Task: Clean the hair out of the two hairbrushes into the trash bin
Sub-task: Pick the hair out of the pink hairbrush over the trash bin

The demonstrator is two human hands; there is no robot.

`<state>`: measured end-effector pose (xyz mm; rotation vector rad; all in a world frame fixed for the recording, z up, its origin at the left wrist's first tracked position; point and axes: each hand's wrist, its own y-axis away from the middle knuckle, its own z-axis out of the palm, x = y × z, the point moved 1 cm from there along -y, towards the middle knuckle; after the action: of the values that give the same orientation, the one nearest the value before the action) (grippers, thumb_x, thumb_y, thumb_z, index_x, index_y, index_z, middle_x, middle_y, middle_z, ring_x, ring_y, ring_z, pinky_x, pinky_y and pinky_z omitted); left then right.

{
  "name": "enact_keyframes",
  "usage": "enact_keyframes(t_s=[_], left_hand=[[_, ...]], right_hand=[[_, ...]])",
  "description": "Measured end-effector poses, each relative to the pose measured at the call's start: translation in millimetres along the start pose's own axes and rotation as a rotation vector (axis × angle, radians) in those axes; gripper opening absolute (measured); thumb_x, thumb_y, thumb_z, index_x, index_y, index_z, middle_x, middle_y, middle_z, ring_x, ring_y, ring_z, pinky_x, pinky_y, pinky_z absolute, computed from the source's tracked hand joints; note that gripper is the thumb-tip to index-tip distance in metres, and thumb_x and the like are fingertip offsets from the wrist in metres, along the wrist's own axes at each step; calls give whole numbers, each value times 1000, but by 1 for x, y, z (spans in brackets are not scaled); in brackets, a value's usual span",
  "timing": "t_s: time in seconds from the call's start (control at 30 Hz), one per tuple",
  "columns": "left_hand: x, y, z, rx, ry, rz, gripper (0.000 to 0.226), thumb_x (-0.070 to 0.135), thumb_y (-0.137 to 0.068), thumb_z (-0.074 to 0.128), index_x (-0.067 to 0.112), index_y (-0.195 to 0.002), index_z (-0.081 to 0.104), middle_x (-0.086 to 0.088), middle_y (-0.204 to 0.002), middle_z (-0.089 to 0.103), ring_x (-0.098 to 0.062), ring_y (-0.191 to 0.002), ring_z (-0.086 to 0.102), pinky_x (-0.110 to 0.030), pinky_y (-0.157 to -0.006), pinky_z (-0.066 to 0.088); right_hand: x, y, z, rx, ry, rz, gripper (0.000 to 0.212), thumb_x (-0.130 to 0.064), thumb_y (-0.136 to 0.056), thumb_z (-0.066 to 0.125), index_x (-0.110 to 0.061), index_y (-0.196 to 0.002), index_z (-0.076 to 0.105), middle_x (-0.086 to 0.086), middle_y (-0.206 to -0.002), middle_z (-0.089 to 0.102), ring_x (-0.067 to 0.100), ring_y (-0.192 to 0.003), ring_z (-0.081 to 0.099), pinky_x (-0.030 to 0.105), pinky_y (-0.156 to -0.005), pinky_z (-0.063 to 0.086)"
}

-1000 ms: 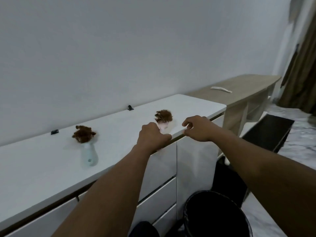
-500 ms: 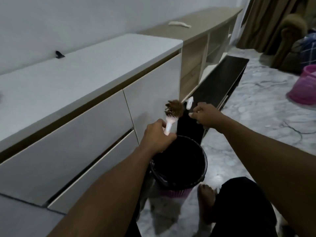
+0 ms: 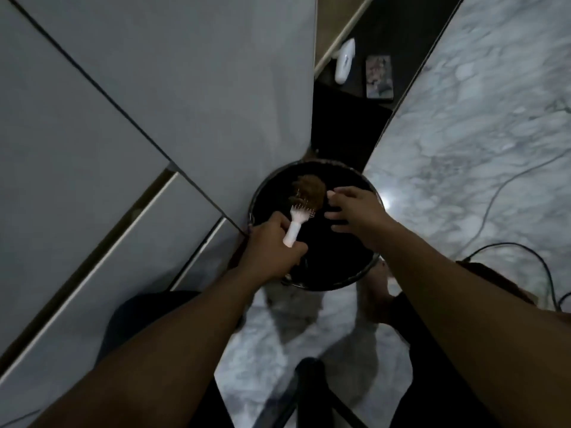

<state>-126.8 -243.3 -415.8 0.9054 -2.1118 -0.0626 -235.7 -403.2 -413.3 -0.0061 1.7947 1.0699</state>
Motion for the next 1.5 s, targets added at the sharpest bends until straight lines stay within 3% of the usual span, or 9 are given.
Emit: enact_keyframes(t_s=[0.2,0.37,0.63,0.83,1.03,1.17,1.33,1.4,1.5], left_hand=[[-30,-43,33,-144,123,-42,32,24,-78,75,18,-99,51,5,-79,58,-7,-60,53,-23,-55,40],[-54,-60,46,-248,193,-83,37,17,-80,70,22,-101,39,-2,-71,52,-11,-52,42,-30,-50,38],[-52,-88,61,-275,224,-126,23,36,-93,64,25,-88,44,6,-66,52,-8,-53,48,-27,-54,37],[-47,-94,55,-258,335,-246,37,42,-105,48,14,-83,60,-1,-51,63,-11,-42,58,-27,-55,44],[-46,-93,58,-257,553,-392,23,36,-101,60,18,-86,57,0,-59,59,-16,-42,51,-25,-47,42],[-48,-93,67,-214,575,-425,27,44,-90,62,18,-89,60,3,-58,50,-17,-46,42,-37,-58,39],[-53,-97,70,-160,510,-414,23,37,-99,61,20,-85,56,2,-62,52,-17,-49,46,-35,-56,41],[-53,-97,68,-154,485,-387,24,38,-98,61,20,-83,56,3,-61,52,-17,-48,46,-34,-54,41],[-52,-96,66,-157,419,-325,27,39,-97,62,15,-87,57,3,-59,52,-15,-46,46,-30,-50,39]], right_hand=[[28,-53,9,-56,-170,128,28,-24,-98,63,-12,-123,59,9,-111,69,23,-92,72,43,-86,59],[31,-88,23,-48,-142,145,17,-14,-93,70,-8,-104,57,3,-69,58,14,-57,58,36,-68,60],[31,-119,27,2,-229,233,15,-9,-92,69,-12,-83,58,1,-64,62,13,-51,54,23,-47,45],[25,-122,26,-17,-87,102,27,-4,-93,66,-8,-70,53,-1,-48,57,10,-46,59,27,-56,59],[24,-117,27,30,-76,96,28,0,-94,63,-8,-71,48,14,-69,51,18,-64,59,27,-57,62],[27,-118,27,64,-172,153,24,1,-94,62,-9,-78,47,23,-90,51,29,-79,60,34,-60,64],[26,-118,27,97,-229,138,20,-3,-95,63,-10,-82,50,16,-82,54,24,-73,62,48,-77,64],[24,-120,23,82,-251,130,13,-12,-93,68,-11,-95,55,9,-86,63,22,-78,66,49,-79,63],[21,-119,17,32,-292,136,45,-26,-87,76,-16,-127,56,7,-116,67,26,-104,70,46,-78,63]])
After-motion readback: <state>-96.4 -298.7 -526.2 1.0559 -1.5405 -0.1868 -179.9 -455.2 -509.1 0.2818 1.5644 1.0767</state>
